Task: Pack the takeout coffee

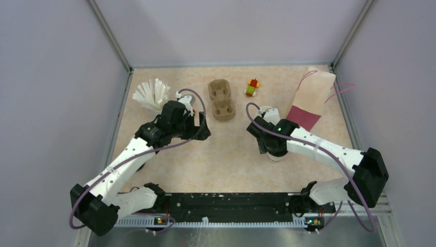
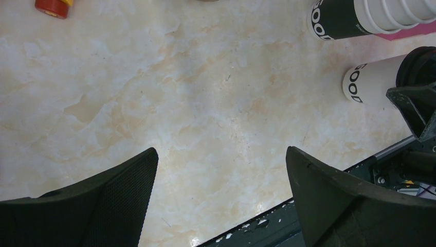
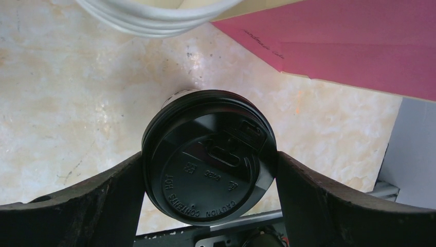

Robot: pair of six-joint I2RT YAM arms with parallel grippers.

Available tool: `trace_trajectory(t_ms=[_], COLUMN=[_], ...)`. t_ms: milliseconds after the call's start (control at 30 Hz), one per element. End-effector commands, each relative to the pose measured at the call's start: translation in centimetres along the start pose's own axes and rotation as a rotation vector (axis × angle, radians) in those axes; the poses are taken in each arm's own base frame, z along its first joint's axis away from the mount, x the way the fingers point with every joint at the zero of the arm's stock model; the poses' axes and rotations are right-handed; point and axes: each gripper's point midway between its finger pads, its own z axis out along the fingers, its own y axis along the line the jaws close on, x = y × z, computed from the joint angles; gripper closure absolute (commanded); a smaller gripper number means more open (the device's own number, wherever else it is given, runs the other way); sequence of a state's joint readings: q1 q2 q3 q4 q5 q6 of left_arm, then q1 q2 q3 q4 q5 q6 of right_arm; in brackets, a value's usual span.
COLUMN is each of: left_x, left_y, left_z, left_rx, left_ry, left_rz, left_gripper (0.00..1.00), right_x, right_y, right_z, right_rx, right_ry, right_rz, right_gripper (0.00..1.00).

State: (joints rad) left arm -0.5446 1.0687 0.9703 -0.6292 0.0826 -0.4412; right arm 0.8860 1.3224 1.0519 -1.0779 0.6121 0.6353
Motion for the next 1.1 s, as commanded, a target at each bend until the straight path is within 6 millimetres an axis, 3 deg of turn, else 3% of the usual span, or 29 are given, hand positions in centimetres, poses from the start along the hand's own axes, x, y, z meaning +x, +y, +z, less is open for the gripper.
trace_trajectory(t_ms=[0,267,667,833,967,1067], left_x=[-2.2,-2.7,-3.0,-2.6,-0.1,1.9], left_y=[-1.2,-1.1,0.0,2.9,7.7,10.5], left_z=[-0.4,0.0,0.6,0.8,1.2,1.5], left_rx=[0.045,0.035,-0.037,-0.197,-0.394,-0.470], left_ry=[-0.070,-0.061,-0.065,-0.051,0.028,0.096], left_rz=[0.037,0.073,0.037,-0.049,-0.211,-0.380], left_gripper=[0.01,0.01,0.01,0.01,0.03,0.03], right_x=[-0.1,0.1,-3.1,-5.7,-8.1,-8.6], right_y=[-0.7,-0.4,-2.0,-2.3,-1.2,-0.1], right_z=[0.4,0.3,-3.9,-6.7,-9.6,-10.7], right_rx=[0.036,0.018,-0.012,-0.073,-0.227,-0.320], right_ry=[-0.034,-0.029,-0.073,-0.131,-0.231,-0.255], right_rz=[0.075,0.110,0.099,0.094,0.125,0.130], right_gripper=[0.16,0.06,0.02,0.07,0.11,0.11])
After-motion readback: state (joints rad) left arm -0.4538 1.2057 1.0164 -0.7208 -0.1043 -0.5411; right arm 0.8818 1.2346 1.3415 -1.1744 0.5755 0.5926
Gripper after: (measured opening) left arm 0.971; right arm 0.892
